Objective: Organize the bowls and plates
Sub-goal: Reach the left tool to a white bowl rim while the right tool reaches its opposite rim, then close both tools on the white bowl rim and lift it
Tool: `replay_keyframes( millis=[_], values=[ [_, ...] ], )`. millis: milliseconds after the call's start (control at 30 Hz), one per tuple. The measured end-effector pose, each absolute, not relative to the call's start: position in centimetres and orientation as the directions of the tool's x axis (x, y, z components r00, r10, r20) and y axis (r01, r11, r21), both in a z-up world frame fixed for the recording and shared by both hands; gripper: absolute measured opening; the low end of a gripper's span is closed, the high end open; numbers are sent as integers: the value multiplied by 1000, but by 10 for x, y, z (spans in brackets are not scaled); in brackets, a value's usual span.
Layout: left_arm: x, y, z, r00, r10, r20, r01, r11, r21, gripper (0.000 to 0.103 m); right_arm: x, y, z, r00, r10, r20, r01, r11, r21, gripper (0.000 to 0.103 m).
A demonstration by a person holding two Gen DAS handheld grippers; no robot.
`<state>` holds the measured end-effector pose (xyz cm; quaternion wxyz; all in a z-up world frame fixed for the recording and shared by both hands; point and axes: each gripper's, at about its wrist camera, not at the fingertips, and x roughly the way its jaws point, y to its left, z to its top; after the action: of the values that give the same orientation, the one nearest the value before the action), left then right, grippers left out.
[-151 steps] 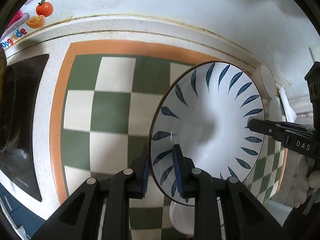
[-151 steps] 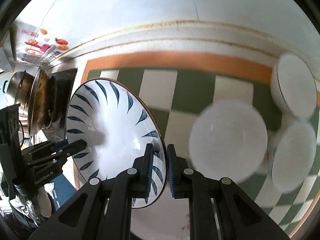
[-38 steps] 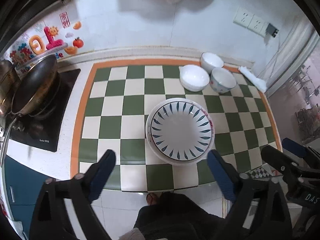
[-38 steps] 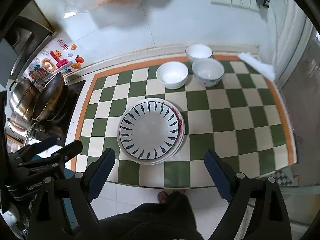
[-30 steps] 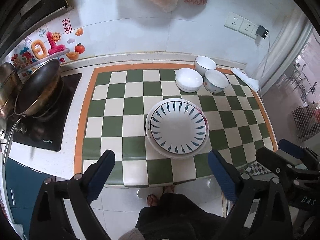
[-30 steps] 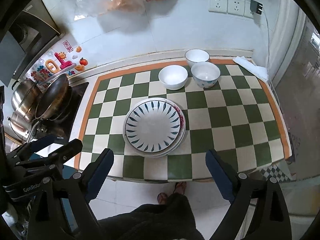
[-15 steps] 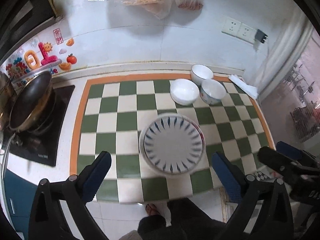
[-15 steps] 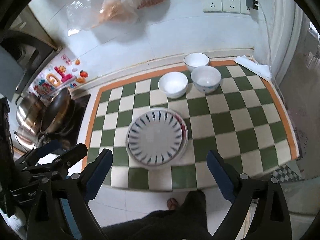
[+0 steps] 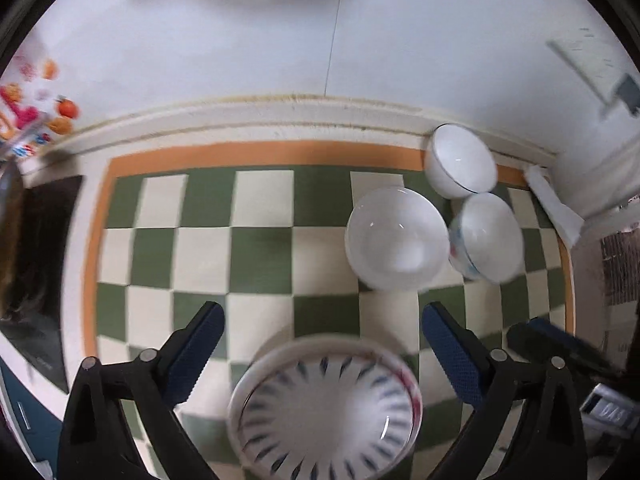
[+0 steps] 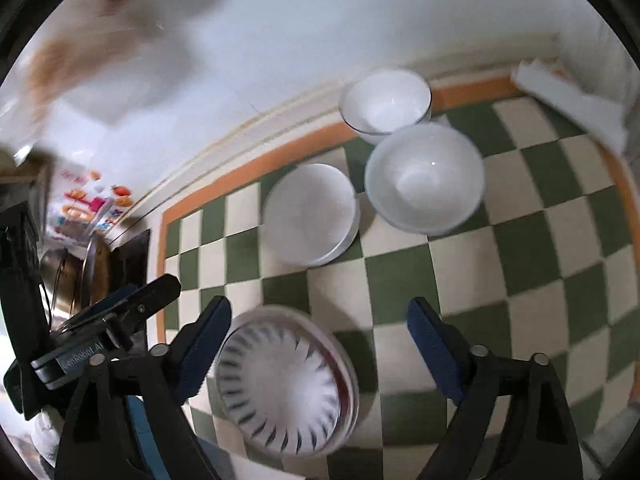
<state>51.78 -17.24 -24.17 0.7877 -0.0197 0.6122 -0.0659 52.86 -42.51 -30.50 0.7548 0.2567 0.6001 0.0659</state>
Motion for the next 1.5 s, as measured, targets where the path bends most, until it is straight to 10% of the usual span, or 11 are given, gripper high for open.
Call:
replay_keyframes(
  millis=[200,333,467,567,1500],
  values=[
    [574,-192,-290,130,-153,-980,72,987,-144,79,575,-427,-375,165,477,-863,266,821,505,68],
    [596,-203,-320,45,-183,-982,80,981,-179,37,588,-425,-402,140,512,-847,304,792,529,54],
    [604,-215,-340,-1,-199,-980,113,974,-197,26,601,-420,-417,133,500,-856,318,796,515,43],
    [605,-218,-348,-7,-193,-981,131,972,-193,22,608,-414,-427,115,481,-869,332,806,490,18],
    [491,-255,-274,27,-290,-957,231,933,-277,19,497,-457,-348,187,445,-876,273,833,481,17]
  ],
)
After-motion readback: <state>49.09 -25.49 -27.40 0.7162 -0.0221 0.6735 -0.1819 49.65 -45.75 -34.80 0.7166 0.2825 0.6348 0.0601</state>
